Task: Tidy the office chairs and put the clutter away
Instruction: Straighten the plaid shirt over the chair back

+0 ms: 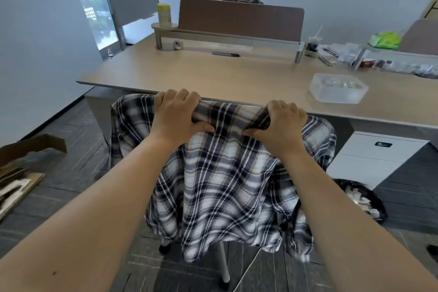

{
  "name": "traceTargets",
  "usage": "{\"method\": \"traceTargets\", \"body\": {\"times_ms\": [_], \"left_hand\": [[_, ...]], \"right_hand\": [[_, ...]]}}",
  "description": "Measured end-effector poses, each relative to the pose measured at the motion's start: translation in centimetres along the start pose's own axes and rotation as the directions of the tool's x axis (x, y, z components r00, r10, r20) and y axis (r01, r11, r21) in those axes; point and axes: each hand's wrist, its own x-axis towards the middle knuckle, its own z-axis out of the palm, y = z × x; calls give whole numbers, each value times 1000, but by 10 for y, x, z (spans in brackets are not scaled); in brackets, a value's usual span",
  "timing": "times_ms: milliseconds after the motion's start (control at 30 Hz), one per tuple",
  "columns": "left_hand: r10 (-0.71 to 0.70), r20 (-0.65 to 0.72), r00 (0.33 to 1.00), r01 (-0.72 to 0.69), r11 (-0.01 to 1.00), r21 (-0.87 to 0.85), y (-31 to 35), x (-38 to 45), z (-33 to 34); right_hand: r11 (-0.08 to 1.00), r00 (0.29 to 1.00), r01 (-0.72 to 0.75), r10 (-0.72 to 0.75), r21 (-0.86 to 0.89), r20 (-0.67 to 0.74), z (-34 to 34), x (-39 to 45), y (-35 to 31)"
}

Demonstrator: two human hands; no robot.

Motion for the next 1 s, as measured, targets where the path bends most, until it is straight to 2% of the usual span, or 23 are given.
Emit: {"method": "traceTargets", "body": {"times_ms": [367, 600, 1000], "left_hand": [[-9, 2, 1000, 9, 1000, 25, -1, 108, 65], [-29, 31, 999, 30, 999, -17, -1, 172, 98], [5, 8, 1000, -5, 997, -78, -13, 241, 135]], "right_hand": [[999, 999, 12, -14, -39, -43, 27, 114, 49], [1000, 998, 7, -9, -27, -67, 39, 180, 73], [999, 991, -27, 22, -33, -129, 58, 254, 92]]}}
